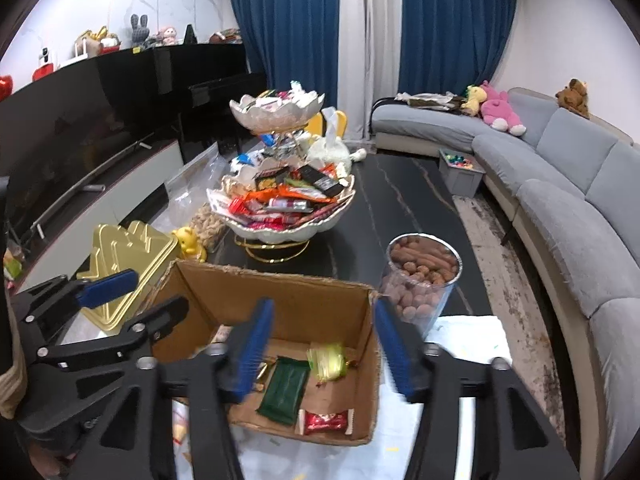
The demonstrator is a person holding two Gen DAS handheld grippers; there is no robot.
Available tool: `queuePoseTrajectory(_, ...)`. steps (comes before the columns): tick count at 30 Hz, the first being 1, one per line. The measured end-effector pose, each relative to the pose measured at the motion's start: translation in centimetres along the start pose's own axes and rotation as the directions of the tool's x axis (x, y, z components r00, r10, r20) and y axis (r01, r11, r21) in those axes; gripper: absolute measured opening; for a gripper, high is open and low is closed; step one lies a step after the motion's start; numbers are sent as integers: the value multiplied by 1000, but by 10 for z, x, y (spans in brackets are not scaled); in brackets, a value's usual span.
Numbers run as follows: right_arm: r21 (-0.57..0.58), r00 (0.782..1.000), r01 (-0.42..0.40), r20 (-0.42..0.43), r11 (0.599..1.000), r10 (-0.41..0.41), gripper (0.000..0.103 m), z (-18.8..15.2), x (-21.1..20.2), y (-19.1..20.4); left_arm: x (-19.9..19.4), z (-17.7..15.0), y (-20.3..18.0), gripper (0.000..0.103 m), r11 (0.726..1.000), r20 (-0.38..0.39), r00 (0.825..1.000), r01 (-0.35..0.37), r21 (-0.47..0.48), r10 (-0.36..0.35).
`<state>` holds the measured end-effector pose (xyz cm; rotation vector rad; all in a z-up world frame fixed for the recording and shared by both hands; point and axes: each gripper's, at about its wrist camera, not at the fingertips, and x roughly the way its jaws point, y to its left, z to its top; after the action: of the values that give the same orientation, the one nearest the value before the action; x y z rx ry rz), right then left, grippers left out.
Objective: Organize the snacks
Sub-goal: 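Open both tools to drop the two candies into the box, then withdraw both open tools from the box toward the last two snacks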
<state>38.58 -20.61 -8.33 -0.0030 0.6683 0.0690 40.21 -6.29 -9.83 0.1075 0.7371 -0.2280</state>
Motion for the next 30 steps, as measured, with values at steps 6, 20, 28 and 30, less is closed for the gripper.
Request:
queuePoseTrajectory(6, 10, 1000, 21, 14, 1000, -21, 77, -1, -10, 1, -13, -3, 8, 79, 999, 25, 999, -34, 0, 34)
queuePoseTrajectory(20, 41, 999, 33, 8, 999, -33, 84, -13, -25, 17, -41, -18, 23, 89, 996, 34, 995, -89, -30, 90)
queuePoseTrajectory(28, 68, 999, 40, -1, 997, -40, 85, -21, -35, 20, -54, -26, 26, 90, 993, 42, 993, -112, -29, 113)
queuePoseTrajectory(30, 75, 999, 39, -4, 996, -39, 85, -24, -38, 21, -57, -27, 27, 90, 992, 46, 992, -120, -28, 121)
